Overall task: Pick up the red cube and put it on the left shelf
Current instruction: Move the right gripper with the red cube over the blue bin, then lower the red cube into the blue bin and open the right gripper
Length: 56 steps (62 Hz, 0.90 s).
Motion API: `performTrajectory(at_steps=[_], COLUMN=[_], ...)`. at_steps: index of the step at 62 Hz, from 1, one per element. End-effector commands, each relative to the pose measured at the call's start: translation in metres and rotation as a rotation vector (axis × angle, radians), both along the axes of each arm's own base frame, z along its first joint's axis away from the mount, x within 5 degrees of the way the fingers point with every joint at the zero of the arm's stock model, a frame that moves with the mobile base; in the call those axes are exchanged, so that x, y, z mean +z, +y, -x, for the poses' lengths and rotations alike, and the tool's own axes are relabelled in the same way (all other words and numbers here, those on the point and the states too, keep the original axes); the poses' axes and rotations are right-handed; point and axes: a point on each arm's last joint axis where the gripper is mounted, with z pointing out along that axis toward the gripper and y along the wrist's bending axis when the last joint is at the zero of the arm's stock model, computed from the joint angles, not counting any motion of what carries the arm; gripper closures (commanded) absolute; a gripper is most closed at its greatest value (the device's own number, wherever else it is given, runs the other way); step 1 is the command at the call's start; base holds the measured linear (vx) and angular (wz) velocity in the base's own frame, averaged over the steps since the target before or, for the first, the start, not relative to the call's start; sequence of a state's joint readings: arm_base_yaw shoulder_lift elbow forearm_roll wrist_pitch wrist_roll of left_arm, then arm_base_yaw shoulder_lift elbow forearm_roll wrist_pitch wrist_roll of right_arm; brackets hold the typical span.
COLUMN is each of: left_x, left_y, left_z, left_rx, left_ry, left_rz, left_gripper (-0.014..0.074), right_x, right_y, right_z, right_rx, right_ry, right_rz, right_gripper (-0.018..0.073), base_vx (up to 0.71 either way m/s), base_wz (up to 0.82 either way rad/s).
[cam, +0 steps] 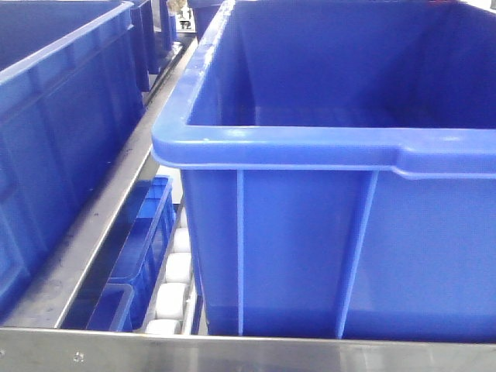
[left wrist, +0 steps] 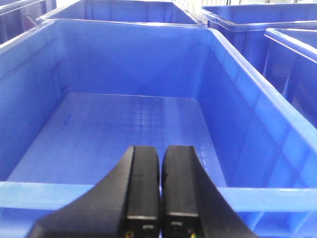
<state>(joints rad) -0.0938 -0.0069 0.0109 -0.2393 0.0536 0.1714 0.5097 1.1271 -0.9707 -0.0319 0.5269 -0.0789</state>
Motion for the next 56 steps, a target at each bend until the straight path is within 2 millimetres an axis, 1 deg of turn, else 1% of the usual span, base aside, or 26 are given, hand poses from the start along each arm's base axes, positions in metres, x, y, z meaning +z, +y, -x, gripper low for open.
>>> performTrajectory(at_steps=[1,2,7,13,15,23,27,41,45,56], left_x=[0.0,0.0,0.0,0.0,0.0,0.0,0.0,0.0,0.0,0.0], left_y=[0.001,0.001,0.001,0.001,0.001,0.001,0.001,0.001,0.001,0.001], left_z=[0.0,0.0,0.0,0.0,0.0,0.0,0.0,0.0,0.0,0.0], left_rx=[0.013,0.013,0.013,0.013,0.013,0.013,0.013,0.013,0.013,0.013], left_ry=[-0.071,-0.071,-0.071,-0.071,-0.071,-0.071,-0.071,-0.071,-0.071,-0.071], left_rz=[0.01,0.01,0.01,0.01,0.01,0.01,0.01,0.01,0.01,0.01], left_gripper=[0.0495,0.0495,0.0495,0.0495,0.0495,0.0495,0.0495,0.0495,0.0495,0.0495], right_x=[0.013,0.013,0.0,-0.014,-0.021,-0.041,-0.05,-0.071,-0.077,-0.08], right_y=[0.016,0.018,0.032,0.04,0.042,0.039,0.032,0.015,0.014,0.014], right_z=[-0.029,-0.033,-0.059,-0.079,-0.085,-0.104,-0.111,-0.124,-0.124,-0.122], right_rx=[-0.011,-0.012,-0.017,-0.029,-0.036,-0.075,-0.106,-0.167,-0.169,-0.17], right_ry=[-0.049,-0.045,0.015,0.069,0.095,0.173,0.21,0.309,0.342,0.374], right_rz=[-0.04,-0.039,-0.011,0.016,0.027,0.063,0.076,0.117,0.134,0.152], right_gripper=[0.0501,0.0501,0.0501,0.0501,0.0501,0.0501,0.0501,0.0501,0.0501,0.0497], base_vx=[0.0,0.0,0.0,0.0,0.0,0.0,0.0,0.0,0.0,0.0], base_wz=[0.0,0.0,0.0,0.0,0.0,0.0,0.0,0.0,0.0,0.0])
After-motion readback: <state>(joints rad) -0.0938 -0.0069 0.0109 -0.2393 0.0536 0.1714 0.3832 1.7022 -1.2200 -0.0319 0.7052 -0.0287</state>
